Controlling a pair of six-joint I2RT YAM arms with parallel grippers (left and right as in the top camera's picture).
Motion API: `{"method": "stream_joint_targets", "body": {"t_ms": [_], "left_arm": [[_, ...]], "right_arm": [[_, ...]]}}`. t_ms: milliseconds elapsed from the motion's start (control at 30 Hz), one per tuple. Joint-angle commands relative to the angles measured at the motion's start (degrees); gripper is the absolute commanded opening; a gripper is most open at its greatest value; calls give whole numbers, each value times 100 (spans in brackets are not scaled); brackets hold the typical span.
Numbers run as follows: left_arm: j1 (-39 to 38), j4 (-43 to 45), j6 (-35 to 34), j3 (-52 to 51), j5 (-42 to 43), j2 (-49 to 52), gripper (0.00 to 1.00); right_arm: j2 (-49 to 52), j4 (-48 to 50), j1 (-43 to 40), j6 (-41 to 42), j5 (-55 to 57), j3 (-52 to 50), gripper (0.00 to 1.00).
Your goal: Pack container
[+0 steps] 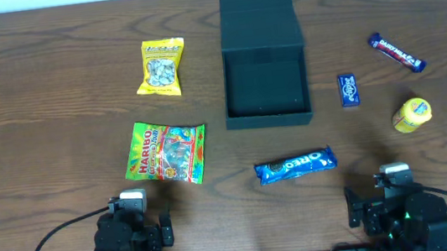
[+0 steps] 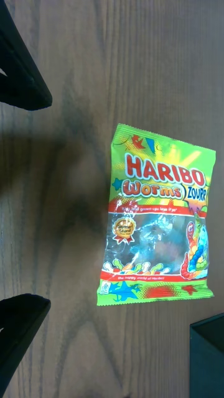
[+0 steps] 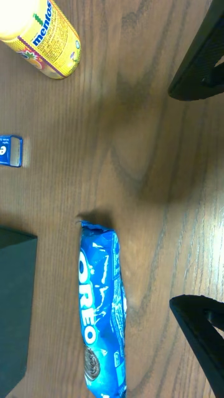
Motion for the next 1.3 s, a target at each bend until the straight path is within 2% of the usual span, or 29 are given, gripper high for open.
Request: {"method": "stream_joint_targets", "body": {"t_ms": [0, 100, 300, 400, 667, 833, 933, 1000, 1133, 1267], "left_arm": [[15, -256, 63, -76, -37, -37, 95], [15, 243, 59, -76, -35, -37, 95], [13, 2361, 44, -76, -17, -31, 95], [13, 2826, 44, -74, -17, -31, 95], [9, 3154, -42, 61, 173, 133, 96], [9, 2955, -1537, 837, 896, 866, 95], [9, 2275, -2177, 1611, 1659, 1668, 95], [9, 1849, -2205, 2098, 1967, 2194, 95], [0, 1784, -2208, 2787, 2208, 3163, 95], [-11, 1449, -2138, 3403, 3034, 3912, 95]], "right_arm": [[-57, -37, -55, -66, -22, -44, 99], [-57, -37, -55, -66, -22, -44, 99], [-57, -37, -55, -68, -20, -44, 99], [-57, -37, -55, -68, -20, -44, 99], [-57, -37, -55, -66, -20, -44, 99], [-57, -37, -55, -68, -22, -44, 99], [-57, -37, -55, -68, -20, -44, 99], [-57, -37, -55, -68, -20, -44, 99], [-57, -37, -55, -66, -20, -44, 99], [-57, -37, -55, -66, -20, -44, 99]]}}
